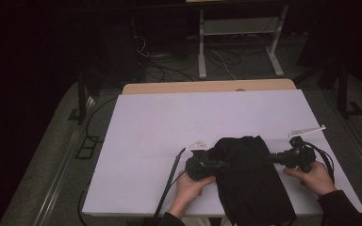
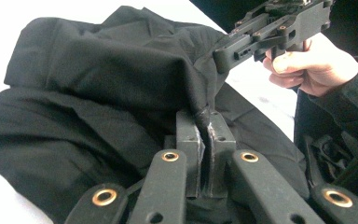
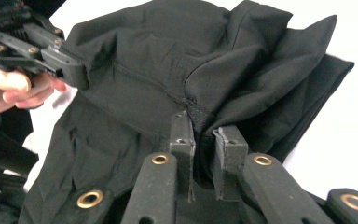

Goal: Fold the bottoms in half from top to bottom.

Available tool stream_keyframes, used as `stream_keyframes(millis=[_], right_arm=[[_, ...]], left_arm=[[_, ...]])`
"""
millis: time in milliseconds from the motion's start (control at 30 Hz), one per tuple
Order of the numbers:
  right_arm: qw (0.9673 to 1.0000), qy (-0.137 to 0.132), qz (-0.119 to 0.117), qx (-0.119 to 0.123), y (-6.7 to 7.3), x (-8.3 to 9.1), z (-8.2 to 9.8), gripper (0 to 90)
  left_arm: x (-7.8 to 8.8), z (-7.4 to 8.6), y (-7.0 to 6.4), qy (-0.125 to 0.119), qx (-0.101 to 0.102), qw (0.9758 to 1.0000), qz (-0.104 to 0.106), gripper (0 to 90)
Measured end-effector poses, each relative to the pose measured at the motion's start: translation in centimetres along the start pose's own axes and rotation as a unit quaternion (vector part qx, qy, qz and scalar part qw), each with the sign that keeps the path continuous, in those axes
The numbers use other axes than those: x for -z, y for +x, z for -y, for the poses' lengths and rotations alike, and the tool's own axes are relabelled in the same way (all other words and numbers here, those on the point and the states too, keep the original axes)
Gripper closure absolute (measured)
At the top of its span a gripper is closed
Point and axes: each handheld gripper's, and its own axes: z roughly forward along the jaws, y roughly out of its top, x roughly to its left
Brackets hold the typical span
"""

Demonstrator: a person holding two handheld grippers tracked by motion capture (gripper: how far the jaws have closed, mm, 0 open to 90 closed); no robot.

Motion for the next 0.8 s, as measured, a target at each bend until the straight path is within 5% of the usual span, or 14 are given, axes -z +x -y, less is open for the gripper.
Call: stream_keyframes(millis=[200, 367, 667, 800], right_arm=[[0.9998, 0.017, 0.008, -0.003, 0.0, 0.0, 0.5, 68.7], [0.9997, 0.018, 0.013, -0.002, 0.1, 0.2, 0.8, 49.1], [0.9999, -0.004, 0.014, -0.008, -0.2, 1.1, 0.4, 18.1], [0.9994, -0.018, 0.027, -0.009, 0.0, 1.3, 0.0, 12.6]], left_arm=[[-0.1, 0.6, 0.3, 0.009, 0.007, 0.9999, 0.006, 85.5], [-0.1, 0.7, 0.5, 0.01, 0.01, 0.9999, 0.009, 85.5], [-0.1, 0.7, 0.3, 0.016, 0.003, 0.9998, 0.006, 85.7], [0.0, 0.6, 0.3, 0.016, 0.003, 0.9999, 0.002, 85.7]])
